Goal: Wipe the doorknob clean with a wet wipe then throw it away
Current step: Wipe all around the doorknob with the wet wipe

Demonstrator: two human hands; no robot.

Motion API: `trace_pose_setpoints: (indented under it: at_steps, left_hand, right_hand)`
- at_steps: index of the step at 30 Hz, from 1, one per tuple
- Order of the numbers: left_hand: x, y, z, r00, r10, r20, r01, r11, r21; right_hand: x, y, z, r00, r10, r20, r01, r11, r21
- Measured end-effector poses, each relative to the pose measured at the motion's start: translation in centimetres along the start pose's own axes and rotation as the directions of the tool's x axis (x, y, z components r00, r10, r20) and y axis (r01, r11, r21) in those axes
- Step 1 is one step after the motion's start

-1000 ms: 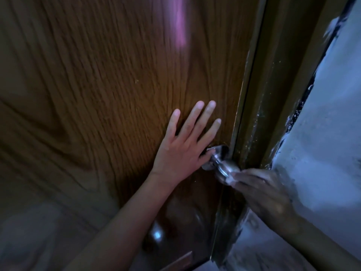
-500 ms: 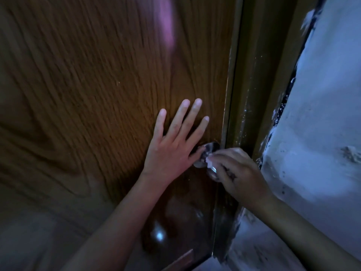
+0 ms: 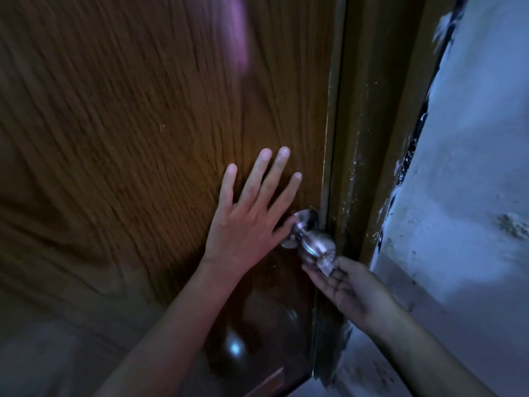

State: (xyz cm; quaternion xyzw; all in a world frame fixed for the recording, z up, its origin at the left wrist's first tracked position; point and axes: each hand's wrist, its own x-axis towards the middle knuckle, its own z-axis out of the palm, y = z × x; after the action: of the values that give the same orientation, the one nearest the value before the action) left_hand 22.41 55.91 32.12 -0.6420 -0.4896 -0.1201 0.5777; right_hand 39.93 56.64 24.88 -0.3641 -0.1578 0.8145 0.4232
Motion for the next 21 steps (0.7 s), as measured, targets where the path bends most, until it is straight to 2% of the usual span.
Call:
trace_pose_setpoints:
  at_steps: [2,3,5,6,8,10,13,15,17,18,21]
  left_hand:
    - [-0.1,0.0,0.0,1.000,0.003,-0.001,-0.003,1.000,0.005]
    - [-0.1,0.0,0.0,1.000,0.004,0.000,-0.004,1.000,0.006]
    - [0.0,0.0,0.0,1.000,0.004,0.006,-0.004,1.000,0.003]
    - [0.0,0.0,-0.1,1.000,0.003,0.009,-0.003,1.000,0.001]
    - [0.0,0.0,-0.1,1.000,0.000,0.009,0.000,1.000,-0.005]
    - [0.0,0.0,0.0,1.000,-0.007,0.002,0.007,1.000,-0.011]
    - [0.0,0.1,0.0,1.000,-0.005,0.011,0.005,1.000,-0.005]
    - [-0.1,0.0,0.0,1.000,-0.003,0.014,0.003,1.000,0.001]
    - [-0.1,0.0,0.1,1.000,-0.007,0.008,0.007,1.000,-0.007]
    - [-0.1,0.0,0.1,1.000,-0.009,0.002,0.009,1.000,-0.011]
    - [0.0,0.1,0.0,1.000,-0.012,0.002,0.012,1.000,-0.011]
  right_hand:
    - [-0.2,0.2,-0.5,0.999,-0.026,0.026,0.026,1.000,0.012]
    - [-0.4,0.2,-0.6,0.996,-0.088,0.033,0.089,0.996,-0.027]
    - [-0.8,-0.4,-0.5,0.954,-0.298,0.047,0.301,0.928,-0.219]
    - [-1.1,-0.7,-0.3,0.909,-0.411,0.072,0.410,0.849,-0.334]
    - [-1.6,-1.1,0.4,0.775,-0.612,0.157,0.580,0.591,-0.560]
    - [-1.9,-1.0,0.9,0.598,-0.742,0.303,0.649,0.228,-0.726]
    - [-2.3,-0.7,1.0,0.384,-0.739,0.553,0.604,-0.252,-0.756]
    - [-2.5,-0.6,0.6,0.304,-0.668,0.679,0.587,-0.430,-0.686]
    - [-2.6,-0.7,0.0,0.293,-0.645,0.706,0.598,-0.453,-0.662]
    - [-2.6,-0.9,-0.2,0.318,-0.669,0.672,0.601,-0.406,-0.689]
    - [-2.2,-1.6,-0.1,0.454,-0.734,0.505,0.617,-0.150,-0.772]
